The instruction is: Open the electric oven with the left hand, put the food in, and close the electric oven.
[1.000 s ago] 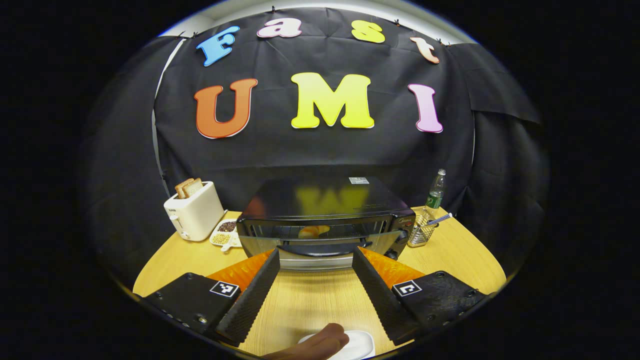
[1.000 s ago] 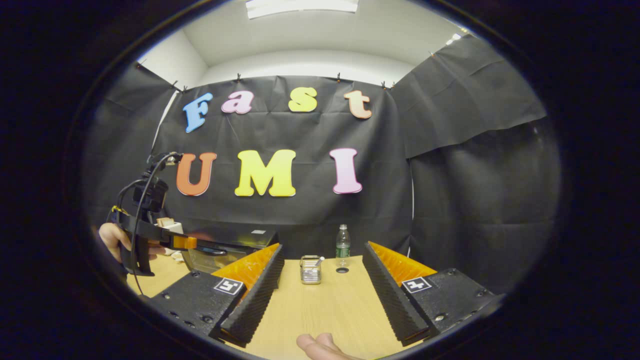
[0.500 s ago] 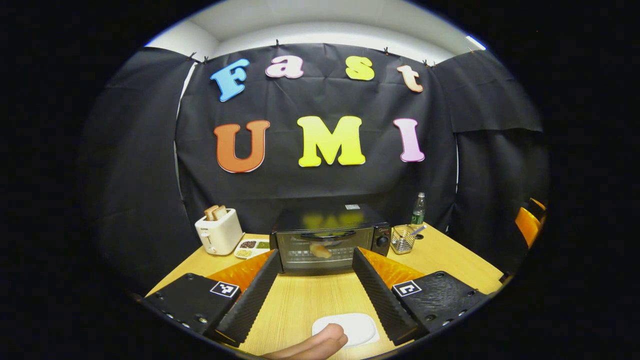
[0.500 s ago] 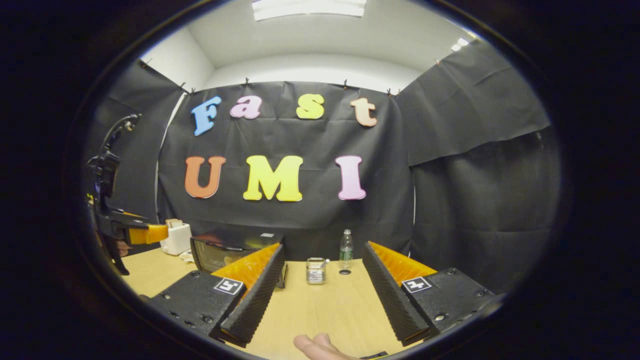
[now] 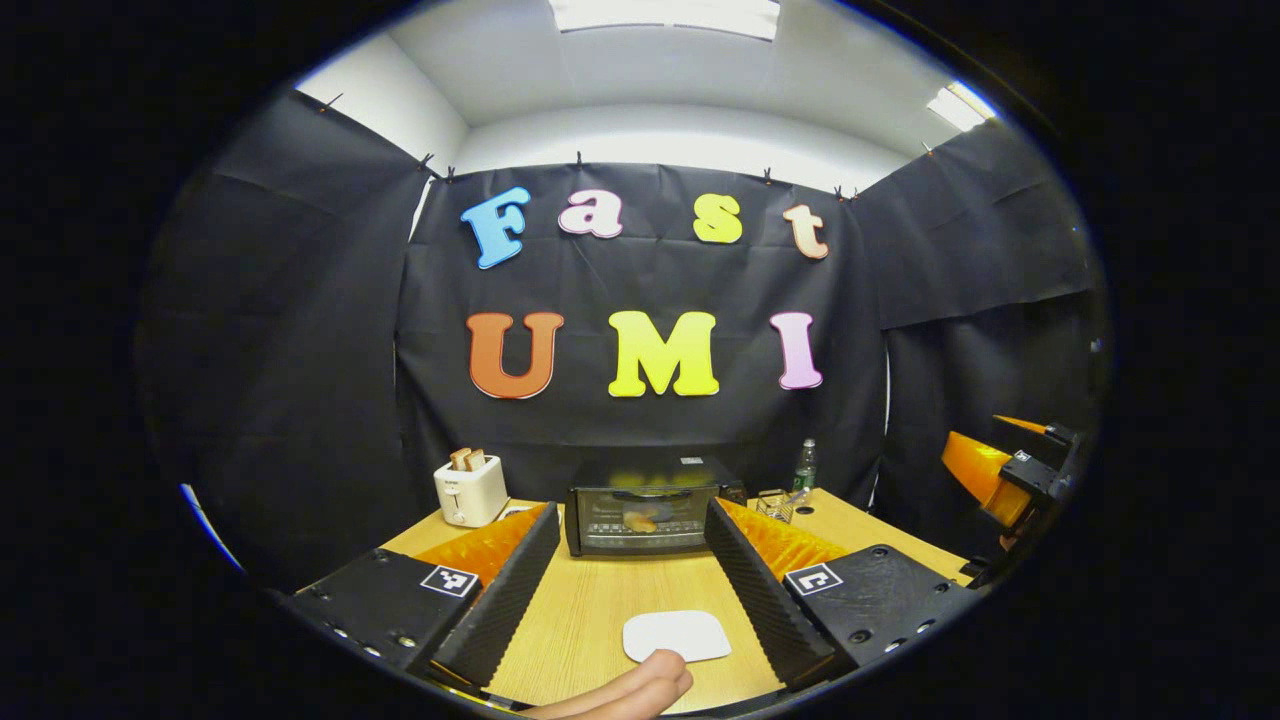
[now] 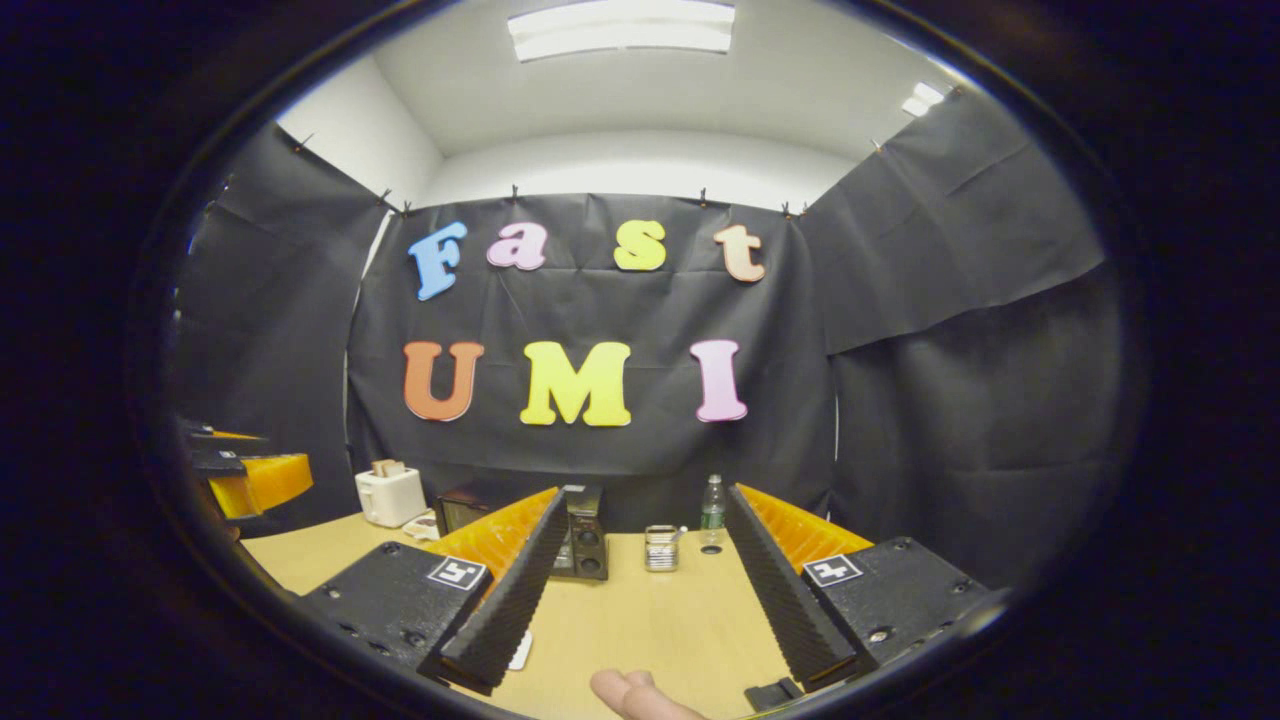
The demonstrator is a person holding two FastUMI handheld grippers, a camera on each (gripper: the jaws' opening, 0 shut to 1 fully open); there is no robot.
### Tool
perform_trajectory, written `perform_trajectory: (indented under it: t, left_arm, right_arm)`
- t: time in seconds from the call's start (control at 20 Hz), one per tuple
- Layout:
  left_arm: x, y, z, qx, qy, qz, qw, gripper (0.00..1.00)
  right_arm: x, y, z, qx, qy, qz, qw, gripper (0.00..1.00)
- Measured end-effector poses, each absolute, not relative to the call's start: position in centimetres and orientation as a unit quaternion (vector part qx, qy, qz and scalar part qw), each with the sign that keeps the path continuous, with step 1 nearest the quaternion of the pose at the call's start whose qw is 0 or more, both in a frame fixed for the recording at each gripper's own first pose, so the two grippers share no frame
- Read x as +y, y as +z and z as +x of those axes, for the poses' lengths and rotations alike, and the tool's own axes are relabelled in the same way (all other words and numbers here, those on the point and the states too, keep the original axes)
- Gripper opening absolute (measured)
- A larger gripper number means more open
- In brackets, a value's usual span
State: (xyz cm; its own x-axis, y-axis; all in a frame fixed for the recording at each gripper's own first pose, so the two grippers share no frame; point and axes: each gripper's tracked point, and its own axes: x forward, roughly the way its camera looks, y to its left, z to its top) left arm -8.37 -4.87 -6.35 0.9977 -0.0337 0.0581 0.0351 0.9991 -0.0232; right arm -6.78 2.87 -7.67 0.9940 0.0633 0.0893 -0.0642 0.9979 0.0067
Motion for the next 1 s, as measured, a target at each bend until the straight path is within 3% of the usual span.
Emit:
perform_trajectory:
  t: [0.55, 1.0]
  left_arm:
    - [-6.0, -9.0, -8.5, -0.009, -0.017, 0.0, 1.0, 0.96]
    - [-5.8, -7.0, -9.9, -0.033, -0.02, 0.004, 0.999, 0.96]
  right_arm:
    - [1.7, -11.3, -6.7, -0.006, 0.033, 0.002, 0.999, 1.0]
    - [0.9, -8.7, -8.2, -0.036, 0.027, -0.003, 0.999, 1.0]
